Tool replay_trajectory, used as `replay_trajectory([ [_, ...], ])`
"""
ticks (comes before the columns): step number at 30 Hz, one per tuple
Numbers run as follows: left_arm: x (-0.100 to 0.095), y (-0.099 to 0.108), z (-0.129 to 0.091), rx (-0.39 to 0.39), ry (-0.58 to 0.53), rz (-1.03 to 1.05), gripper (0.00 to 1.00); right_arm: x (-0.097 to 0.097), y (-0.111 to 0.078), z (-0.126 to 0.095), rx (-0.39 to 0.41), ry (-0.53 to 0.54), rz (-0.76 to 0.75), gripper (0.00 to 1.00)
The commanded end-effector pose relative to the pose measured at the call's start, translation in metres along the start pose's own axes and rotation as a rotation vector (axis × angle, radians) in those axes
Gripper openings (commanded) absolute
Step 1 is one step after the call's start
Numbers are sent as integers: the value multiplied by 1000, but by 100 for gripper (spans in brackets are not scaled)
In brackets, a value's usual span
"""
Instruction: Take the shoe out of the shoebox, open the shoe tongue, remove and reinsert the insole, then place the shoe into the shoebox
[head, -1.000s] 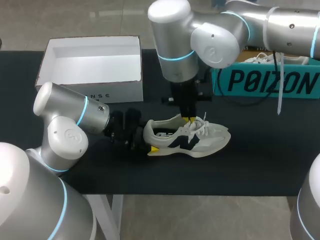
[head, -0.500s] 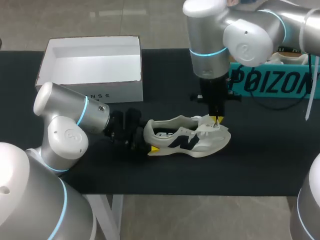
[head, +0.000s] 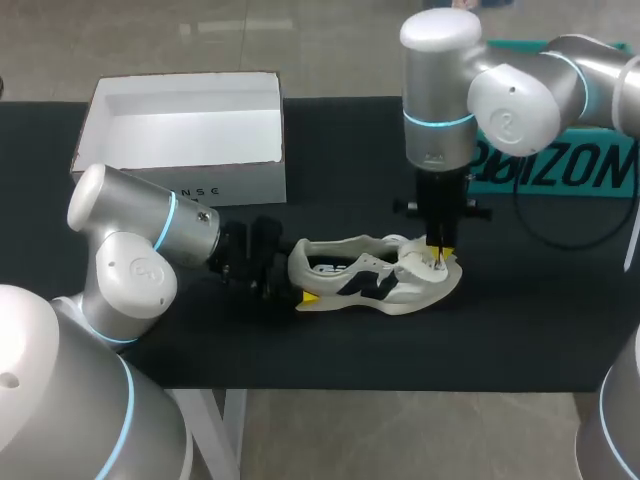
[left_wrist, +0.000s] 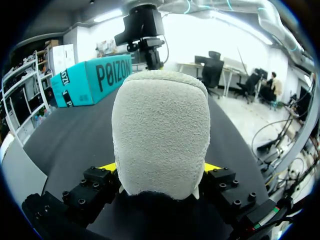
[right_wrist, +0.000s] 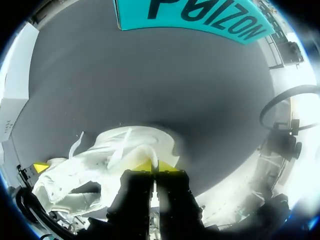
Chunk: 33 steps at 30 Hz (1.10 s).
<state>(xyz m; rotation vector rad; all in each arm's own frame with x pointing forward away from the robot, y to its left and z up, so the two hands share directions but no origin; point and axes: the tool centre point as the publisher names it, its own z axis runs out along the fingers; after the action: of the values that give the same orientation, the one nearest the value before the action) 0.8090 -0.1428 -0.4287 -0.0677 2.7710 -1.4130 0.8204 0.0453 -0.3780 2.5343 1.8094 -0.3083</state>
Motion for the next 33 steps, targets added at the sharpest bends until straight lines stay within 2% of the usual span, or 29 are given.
replay_trajectory([
  [1,1,2,1,-1,-2,0,0,2,3,-3,-2,-3,-2,17],
  [2,1,2,1,-1,-2,0,0,1,4,-6,-9,-1,-1,22],
  [3,1,2,1,-1,-2,0,0,-1,5,-8,-15,2,-5,36],
  [4,1,2,1,-1,-2,0,0,-1,4,-11,-19,3,-9,45],
  [5,1,2,1,-1,-2,0,0,2,1,-19,-30,0,-14,100],
  [10,1,2,1,-1,-2,0,0,9,0,-42,-70,14,-77,100],
  [15,1,2,1,-1,-2,0,0,38,2,-69,-125,3,-364,100],
  [18,1,2,1,-1,-2,0,0,68,-5,-94,-129,-26,-719,100],
  [19,1,2,1,-1,-2,0,0,76,-7,-101,-107,-39,-843,100],
  [22,1,2,1,-1,-2,0,0,97,-15,-116,-11,-90,-1171,100],
  [24,1,2,1,-1,-2,0,0,106,-26,-123,93,-118,-1409,100],
  [33,1,2,1,-1,-2,0,0,106,-26,-123,93,-118,-1409,100],
])
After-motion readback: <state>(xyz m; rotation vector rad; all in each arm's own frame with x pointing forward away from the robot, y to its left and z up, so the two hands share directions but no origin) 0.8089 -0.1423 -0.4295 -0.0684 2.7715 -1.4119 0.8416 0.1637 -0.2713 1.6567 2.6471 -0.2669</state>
